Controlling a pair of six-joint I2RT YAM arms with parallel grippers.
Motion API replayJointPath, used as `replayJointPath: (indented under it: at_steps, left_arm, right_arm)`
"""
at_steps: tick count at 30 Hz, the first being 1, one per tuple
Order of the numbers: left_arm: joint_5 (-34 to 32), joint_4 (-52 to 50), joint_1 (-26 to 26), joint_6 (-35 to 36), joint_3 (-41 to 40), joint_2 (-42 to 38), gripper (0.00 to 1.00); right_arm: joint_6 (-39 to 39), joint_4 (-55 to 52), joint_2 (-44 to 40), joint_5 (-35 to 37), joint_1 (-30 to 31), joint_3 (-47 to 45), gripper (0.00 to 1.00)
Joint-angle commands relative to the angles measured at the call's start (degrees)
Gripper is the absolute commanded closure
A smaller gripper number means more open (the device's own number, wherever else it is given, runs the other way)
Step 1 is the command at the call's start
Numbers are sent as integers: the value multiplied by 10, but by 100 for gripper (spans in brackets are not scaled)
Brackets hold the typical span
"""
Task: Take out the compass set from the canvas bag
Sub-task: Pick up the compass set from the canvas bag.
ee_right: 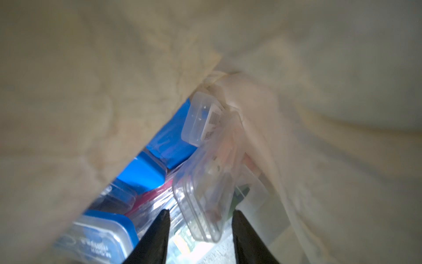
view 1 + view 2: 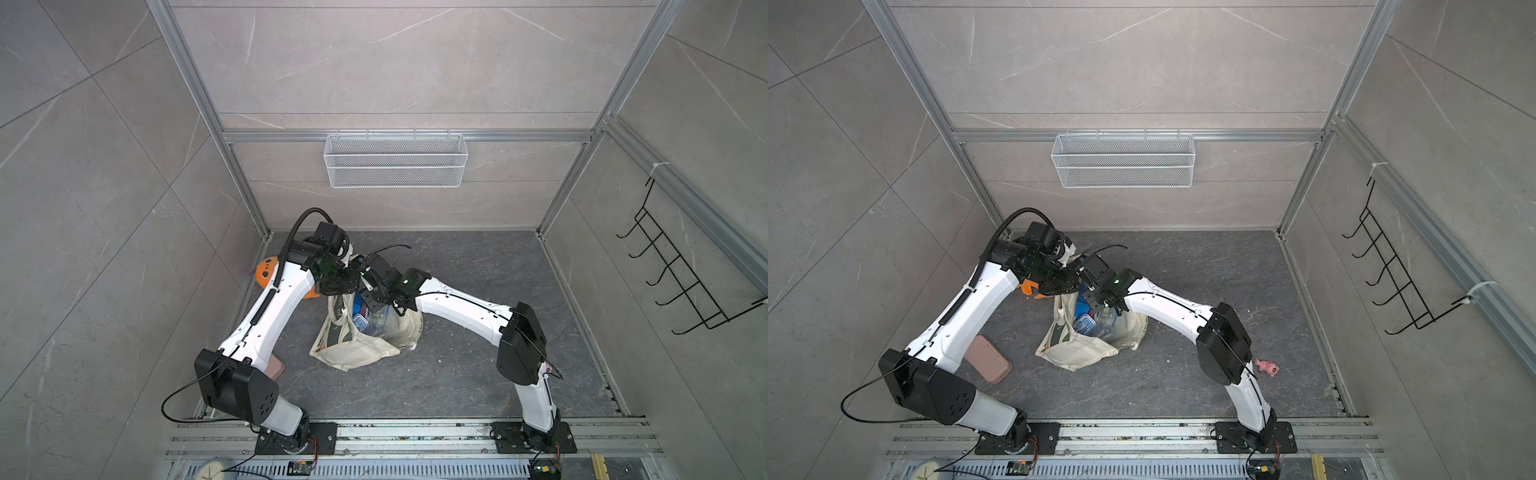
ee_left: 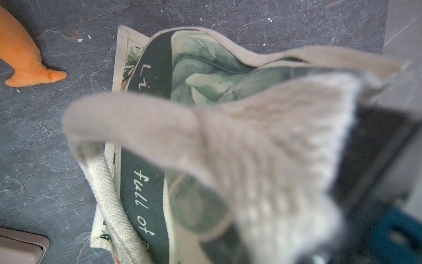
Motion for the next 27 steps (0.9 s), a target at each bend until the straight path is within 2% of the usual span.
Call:
replayJointPath:
  at_steps: [1,11,16,20,27]
  left_arm:
    - [53,-11,-8,10,8,-18,100]
    - [51,-13,-7,9,2,-22,100]
    - [49,-15,-8,10,-1,-24,100]
    - [48,-16,-7,10,-1,-24,100]
    - [40,-18,-6,12,-3,-28,100]
  right_arm:
    - [-4,1,23,34,-10,31,51]
    - [-8,-31,69,-6,-17,94,58]
    - [-10,-32,74,-27,-16,92,62]
    - [-11,-34,74,-44,-14,88,70]
    - [23,-3,23,-39,-10,36,80]
